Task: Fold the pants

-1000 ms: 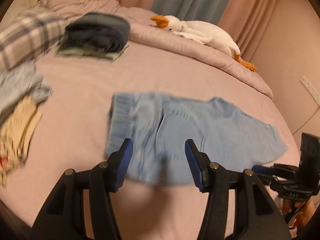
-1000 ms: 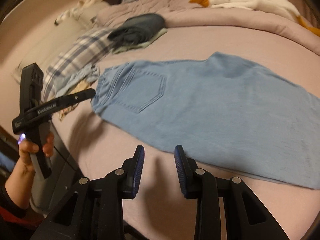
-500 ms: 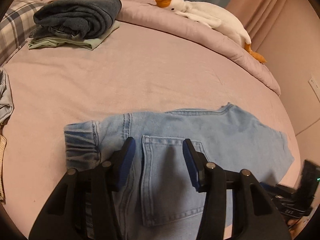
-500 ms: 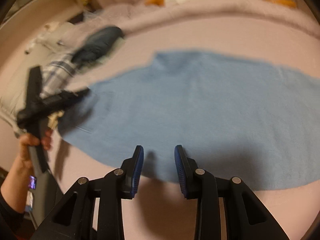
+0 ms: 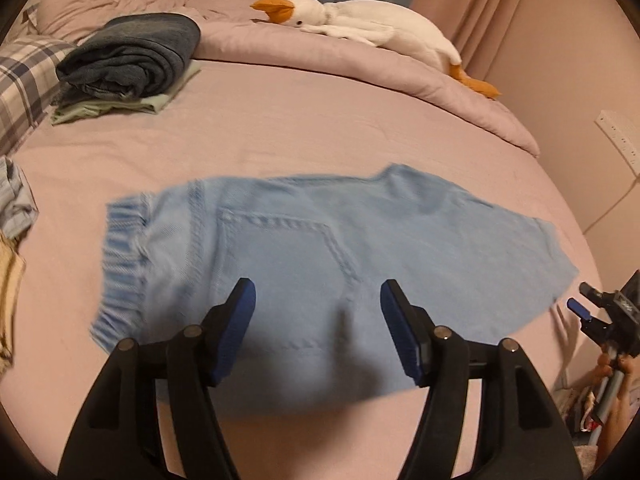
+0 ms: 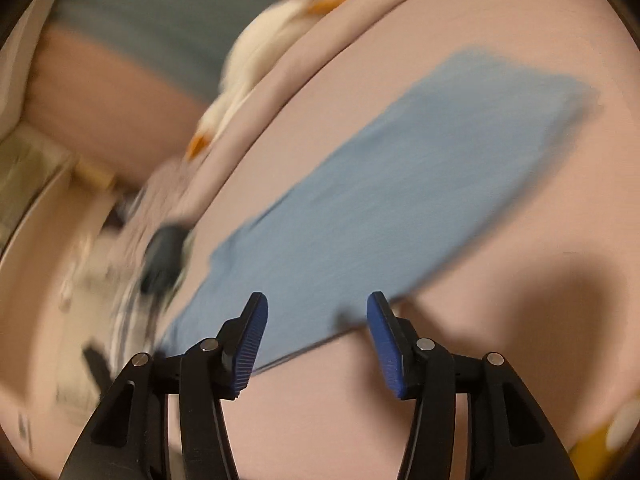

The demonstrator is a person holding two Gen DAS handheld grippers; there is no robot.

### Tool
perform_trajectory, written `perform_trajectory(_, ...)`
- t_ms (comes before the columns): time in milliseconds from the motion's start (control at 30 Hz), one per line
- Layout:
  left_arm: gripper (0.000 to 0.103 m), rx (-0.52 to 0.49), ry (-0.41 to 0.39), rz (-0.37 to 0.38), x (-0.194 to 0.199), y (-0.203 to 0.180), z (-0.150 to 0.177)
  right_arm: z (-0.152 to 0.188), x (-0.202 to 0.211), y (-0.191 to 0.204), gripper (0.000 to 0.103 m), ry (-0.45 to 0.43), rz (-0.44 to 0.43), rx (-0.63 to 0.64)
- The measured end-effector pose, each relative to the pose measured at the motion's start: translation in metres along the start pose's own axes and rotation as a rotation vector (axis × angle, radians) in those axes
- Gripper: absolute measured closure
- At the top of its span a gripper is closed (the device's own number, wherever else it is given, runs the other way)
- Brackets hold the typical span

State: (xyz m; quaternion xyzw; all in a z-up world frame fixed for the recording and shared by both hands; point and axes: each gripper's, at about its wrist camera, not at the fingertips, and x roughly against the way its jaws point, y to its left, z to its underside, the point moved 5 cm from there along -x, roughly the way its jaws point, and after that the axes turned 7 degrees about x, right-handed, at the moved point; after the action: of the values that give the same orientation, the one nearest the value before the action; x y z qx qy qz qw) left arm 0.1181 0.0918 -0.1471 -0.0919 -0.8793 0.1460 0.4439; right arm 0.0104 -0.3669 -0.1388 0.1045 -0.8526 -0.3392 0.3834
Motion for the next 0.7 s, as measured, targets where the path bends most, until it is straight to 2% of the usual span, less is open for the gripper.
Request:
perform_trajectory(67,0.037,0.006,0.018,0.032,-0.002,-0.012,0.006,-0.005,0.027,-0.036,0.051,-0.069,0.120,-0.059)
perform_trajectory(167,0.037,-0.022,0.055,0.066,-0.011,-0.037,0.014,-0.013,0.054,-0.075,0.051,-0.150,0.177,-0.150)
perform_trajectory(233,0.037,-0.044,0.085,0.085,-0.021,-0.055,0.016,-0.019,0.057,-0.090,0.051,-0.178,0.166,-0.193)
perform_trajectory(333,0.037,-0.079,0.132,0.127,-0.036,-0.086,0.019,-0.031,0.044,-0.105,0.051,-0.172,0.156,-0.233)
perform_trajectory(500,0.037,-0.143,0.216,0.211,-0.060,-0.143,0.027,-0.057,0.018,-0.116,0.051,-0.207,0.148,-0.201)
perform_trajectory(567,0.037,-0.141,0.246,0.249,-0.071,-0.164,0.026,-0.066,0.012,-0.116,0.060,-0.216,0.152,-0.180)
perform_trajectory(600,0.037,-0.139,0.256,0.267,-0.075,-0.172,0.025,-0.070,0.010,-0.118,0.079,-0.204,0.171,-0.162)
perform_trajectory(633,0.036,-0.136,0.265,0.285,-0.080,-0.182,0.024,-0.072,0.007,-0.122,0.086,-0.186,0.182,-0.151)
perform_trajectory(700,0.036,-0.134,0.274,0.298,-0.090,-0.197,0.021,-0.074,0.011,-0.124,0.088,-0.176,0.151,-0.165)
